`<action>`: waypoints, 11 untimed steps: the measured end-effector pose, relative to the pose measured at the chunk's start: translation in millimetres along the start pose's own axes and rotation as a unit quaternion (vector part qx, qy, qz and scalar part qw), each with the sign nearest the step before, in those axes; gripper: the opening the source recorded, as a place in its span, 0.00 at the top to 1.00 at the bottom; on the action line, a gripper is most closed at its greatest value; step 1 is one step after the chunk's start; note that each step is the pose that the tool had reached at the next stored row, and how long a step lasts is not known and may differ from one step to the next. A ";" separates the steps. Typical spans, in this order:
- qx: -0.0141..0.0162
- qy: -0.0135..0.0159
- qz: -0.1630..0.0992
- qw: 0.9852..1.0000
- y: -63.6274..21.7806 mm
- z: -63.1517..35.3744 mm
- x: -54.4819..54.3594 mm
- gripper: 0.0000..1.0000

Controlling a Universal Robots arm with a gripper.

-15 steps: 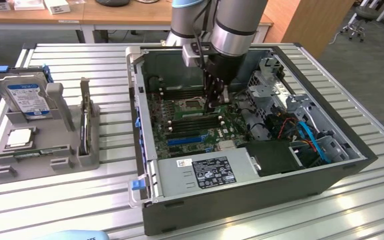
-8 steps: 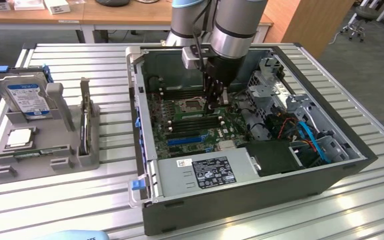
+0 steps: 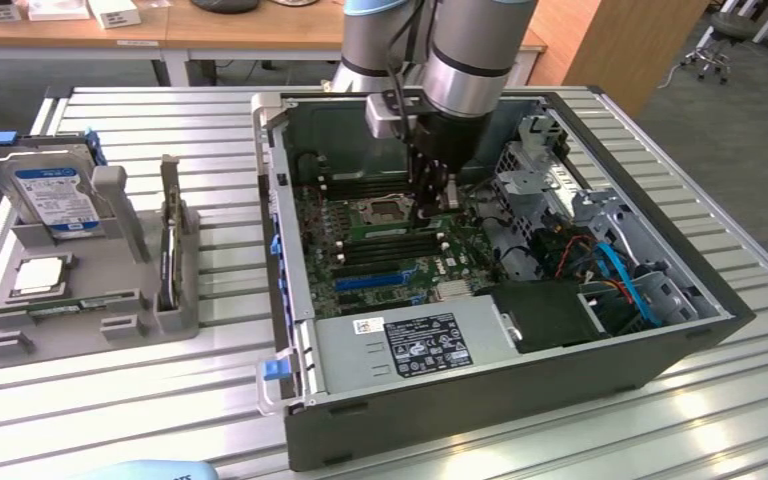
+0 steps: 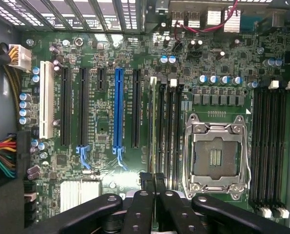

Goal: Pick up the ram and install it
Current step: 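Insert the ram into the slot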

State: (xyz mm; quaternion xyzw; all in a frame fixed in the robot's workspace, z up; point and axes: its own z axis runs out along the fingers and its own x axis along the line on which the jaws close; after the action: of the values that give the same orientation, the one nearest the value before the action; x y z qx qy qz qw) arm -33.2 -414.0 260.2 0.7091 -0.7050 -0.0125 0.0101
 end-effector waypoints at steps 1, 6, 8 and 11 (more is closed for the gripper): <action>0.000 0.000 0.000 1.000 -0.2 0.1 0.0 0.88; 0.000 0.000 0.000 1.000 -2.9 0.2 0.0 0.88; 0.000 0.000 0.000 1.000 -3.6 0.2 0.0 0.88; 0.000 0.000 0.000 1.000 -3.6 0.6 -0.1 0.88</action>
State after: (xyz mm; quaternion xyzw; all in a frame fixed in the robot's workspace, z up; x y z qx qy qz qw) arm -29.6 -413.9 259.5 0.7090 -0.7050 -0.0125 0.0100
